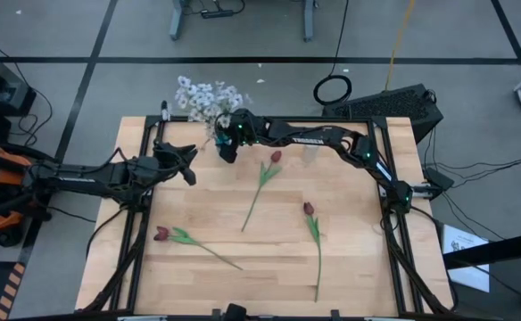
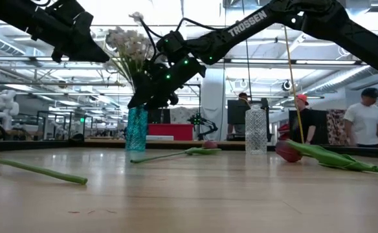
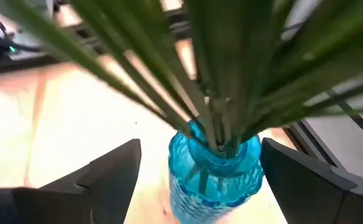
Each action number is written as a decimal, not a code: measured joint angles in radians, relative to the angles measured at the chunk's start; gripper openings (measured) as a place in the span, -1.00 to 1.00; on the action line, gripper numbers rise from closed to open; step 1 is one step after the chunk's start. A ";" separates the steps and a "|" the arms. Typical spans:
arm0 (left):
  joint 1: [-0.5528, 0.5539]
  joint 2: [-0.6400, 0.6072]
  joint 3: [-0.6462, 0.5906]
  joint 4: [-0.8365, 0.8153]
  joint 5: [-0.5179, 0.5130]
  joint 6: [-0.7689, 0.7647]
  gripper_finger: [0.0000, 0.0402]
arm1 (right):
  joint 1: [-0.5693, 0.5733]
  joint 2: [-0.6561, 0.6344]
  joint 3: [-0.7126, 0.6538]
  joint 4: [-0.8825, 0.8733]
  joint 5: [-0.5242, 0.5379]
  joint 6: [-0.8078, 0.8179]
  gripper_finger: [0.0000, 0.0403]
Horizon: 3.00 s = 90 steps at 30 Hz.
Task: Sort flowers into vase by color
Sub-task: Put the top red tulip into the transparent vase
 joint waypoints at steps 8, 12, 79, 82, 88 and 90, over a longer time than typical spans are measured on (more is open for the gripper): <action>0.000 0.016 0.000 0.000 -0.002 -0.012 -0.62 | 0.000 -0.015 0.000 -0.035 0.024 -0.009 0.82; 0.000 0.019 0.000 0.000 -0.003 -0.012 -0.62 | 0.002 -0.015 0.000 -0.042 0.020 -0.027 0.86; 0.057 0.296 0.000 0.096 -0.052 -0.097 -0.62 | 0.105 -0.015 0.000 -0.042 0.092 -0.277 0.94; 0.060 0.296 0.000 0.092 -0.052 -0.096 -0.62 | 0.105 -0.015 0.001 -0.043 0.092 -0.280 0.94; 0.060 0.296 0.000 0.053 -0.053 -0.097 -0.62 | 0.105 -0.015 0.002 -0.053 0.092 -0.272 0.94; 0.060 0.296 0.000 0.051 -0.053 -0.097 -0.62 | 0.105 -0.017 0.002 -0.060 0.093 -0.270 0.94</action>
